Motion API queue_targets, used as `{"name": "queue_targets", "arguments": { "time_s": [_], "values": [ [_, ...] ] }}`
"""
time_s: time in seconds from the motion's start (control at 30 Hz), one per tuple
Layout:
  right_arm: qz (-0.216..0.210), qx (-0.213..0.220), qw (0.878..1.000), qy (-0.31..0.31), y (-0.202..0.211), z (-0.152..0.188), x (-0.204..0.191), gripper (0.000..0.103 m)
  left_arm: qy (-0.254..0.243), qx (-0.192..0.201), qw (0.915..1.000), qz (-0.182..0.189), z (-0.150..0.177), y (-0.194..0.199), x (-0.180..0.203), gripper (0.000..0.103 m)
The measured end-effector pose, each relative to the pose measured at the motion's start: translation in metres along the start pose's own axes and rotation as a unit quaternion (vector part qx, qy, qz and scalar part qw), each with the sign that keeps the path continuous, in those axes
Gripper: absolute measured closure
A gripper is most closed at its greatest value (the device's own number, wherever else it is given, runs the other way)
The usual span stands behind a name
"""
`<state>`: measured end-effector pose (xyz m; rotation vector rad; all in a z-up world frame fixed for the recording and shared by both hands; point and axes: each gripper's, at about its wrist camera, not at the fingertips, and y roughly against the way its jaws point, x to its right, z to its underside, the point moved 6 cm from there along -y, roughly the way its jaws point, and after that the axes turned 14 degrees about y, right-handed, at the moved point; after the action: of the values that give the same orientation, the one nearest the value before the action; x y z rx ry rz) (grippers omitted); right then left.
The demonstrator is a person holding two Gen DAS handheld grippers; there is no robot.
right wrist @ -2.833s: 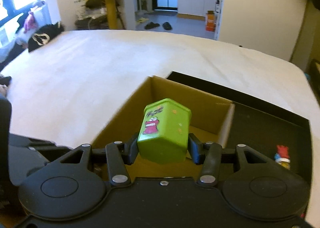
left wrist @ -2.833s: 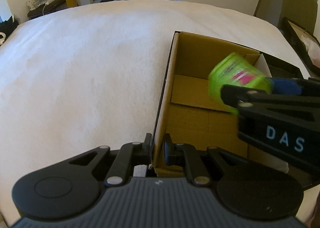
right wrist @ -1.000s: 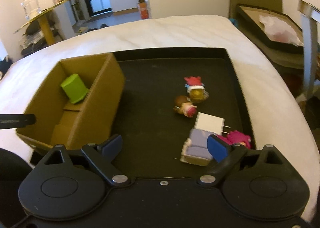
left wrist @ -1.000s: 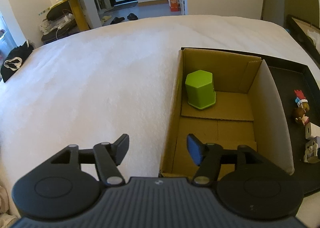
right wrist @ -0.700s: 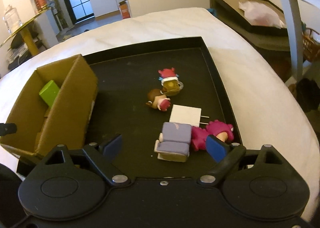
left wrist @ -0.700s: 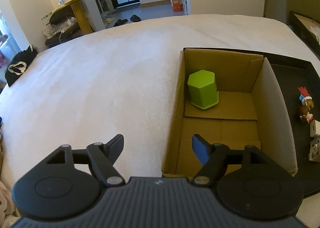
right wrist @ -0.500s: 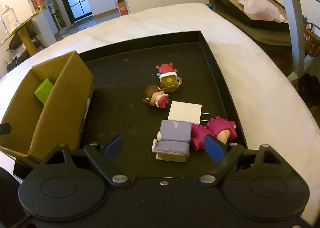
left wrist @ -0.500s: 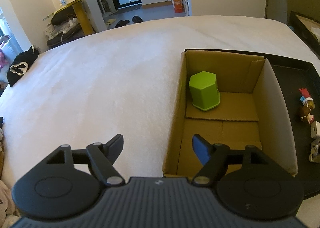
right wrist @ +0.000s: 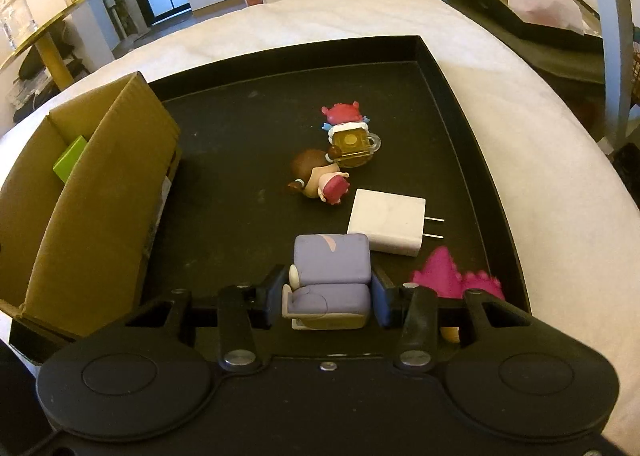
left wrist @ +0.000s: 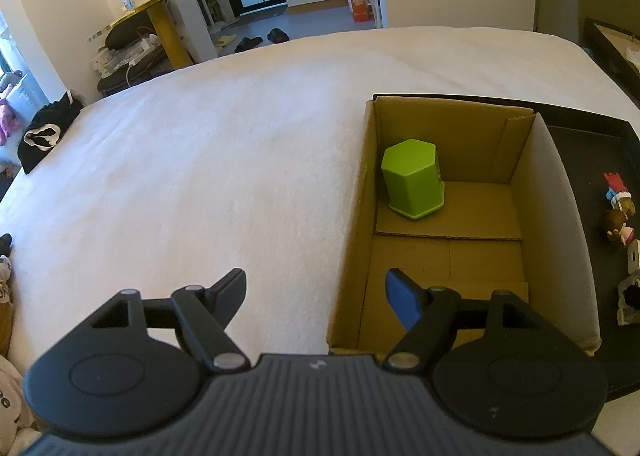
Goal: Organize rigid objects
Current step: 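Close the right tool on the lavender toy sofa, then carry the lavender sofa with the right tool and release it in the box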
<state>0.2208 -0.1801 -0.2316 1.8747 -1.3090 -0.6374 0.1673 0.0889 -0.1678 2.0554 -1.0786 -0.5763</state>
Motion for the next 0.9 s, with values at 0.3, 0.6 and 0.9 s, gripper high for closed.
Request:
{"name": "queue_targets", "arguments": {
  "time_s": [0.3, 0.6, 0.9],
  "values": [
    [-0.01, 0.021, 1.0, 0.006, 0.016, -0.015, -0.005, 0.06, 0.011, 0.002, 0.9999, 0.008, 0.0, 0.002, -0.005, 0.027],
    [-0.013, 0.056, 0.998, 0.035, 0.041, -0.045, -0.021, 0.06, 0.028, 0.007, 0.9994, 0.018, -0.002, 0.005, -0.012, 0.027],
    [-0.017, 0.08, 0.995, 0.059, 0.055, -0.069, -0.037, 0.06, 0.033, 0.014, 0.9991, 0.022, -0.003, 0.007, -0.011, 0.027]
  ]
}}
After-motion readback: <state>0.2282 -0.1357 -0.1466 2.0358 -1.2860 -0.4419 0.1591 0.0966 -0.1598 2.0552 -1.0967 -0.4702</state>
